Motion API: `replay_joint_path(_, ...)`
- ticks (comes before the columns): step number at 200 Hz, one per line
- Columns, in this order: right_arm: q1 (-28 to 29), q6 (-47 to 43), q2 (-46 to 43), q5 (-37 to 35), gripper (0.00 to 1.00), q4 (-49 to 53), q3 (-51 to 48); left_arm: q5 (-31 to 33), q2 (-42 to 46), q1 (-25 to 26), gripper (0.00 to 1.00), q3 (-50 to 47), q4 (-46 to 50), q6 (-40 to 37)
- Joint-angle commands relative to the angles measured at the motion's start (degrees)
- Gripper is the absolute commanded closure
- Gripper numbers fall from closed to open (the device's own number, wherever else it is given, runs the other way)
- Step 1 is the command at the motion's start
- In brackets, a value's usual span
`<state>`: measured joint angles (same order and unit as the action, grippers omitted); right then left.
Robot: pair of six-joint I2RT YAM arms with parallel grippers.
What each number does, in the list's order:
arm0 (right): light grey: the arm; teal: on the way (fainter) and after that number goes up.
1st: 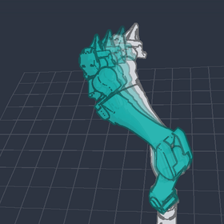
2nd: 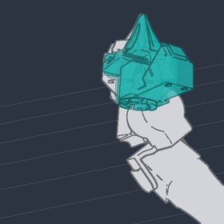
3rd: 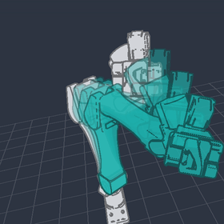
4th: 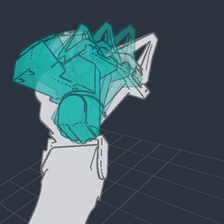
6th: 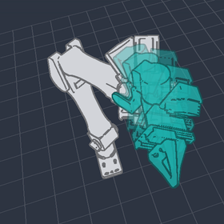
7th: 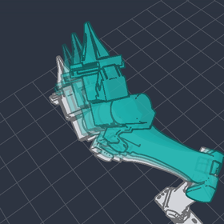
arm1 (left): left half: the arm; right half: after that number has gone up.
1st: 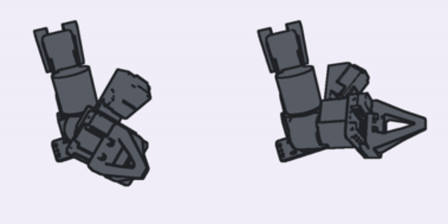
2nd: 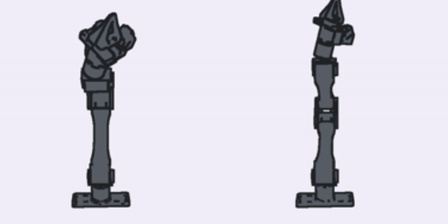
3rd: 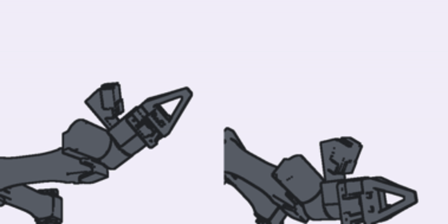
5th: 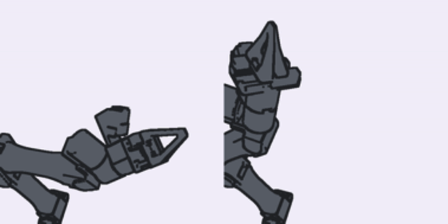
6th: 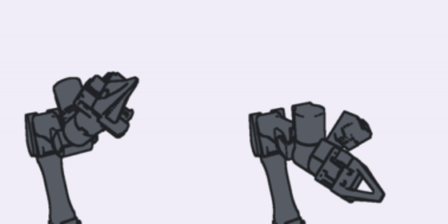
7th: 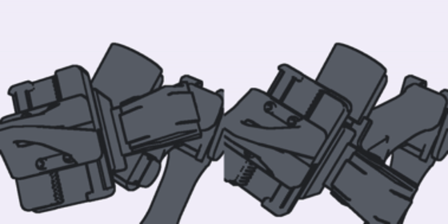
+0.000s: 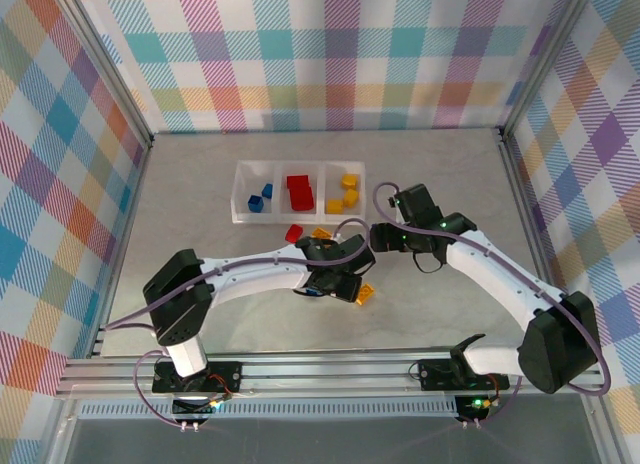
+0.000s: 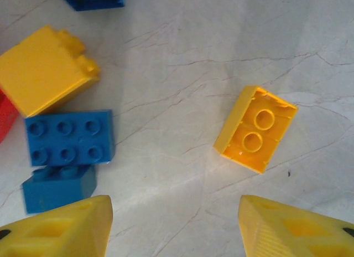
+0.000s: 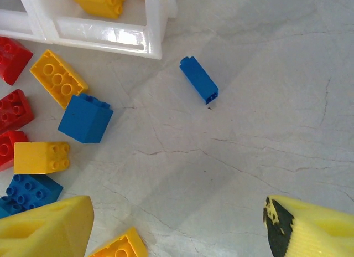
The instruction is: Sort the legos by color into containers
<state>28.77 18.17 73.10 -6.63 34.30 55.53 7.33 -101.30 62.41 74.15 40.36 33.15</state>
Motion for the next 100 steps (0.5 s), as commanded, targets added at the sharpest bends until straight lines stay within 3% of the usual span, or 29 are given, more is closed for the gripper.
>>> replay_joint_path(1,-1.3,1.5,-2.2,0.7,0.19,1.0,-0.2,-3.0,-3.1,0.6,0.37,2.8,-1.8,-3.1)
replay_joint_path(100,-7.4,2.2,-6.4,3.1,0.15,3.0,-1.4,-10.2,-10.2,1.2,0.33,7.2,-5.6,-13.1)
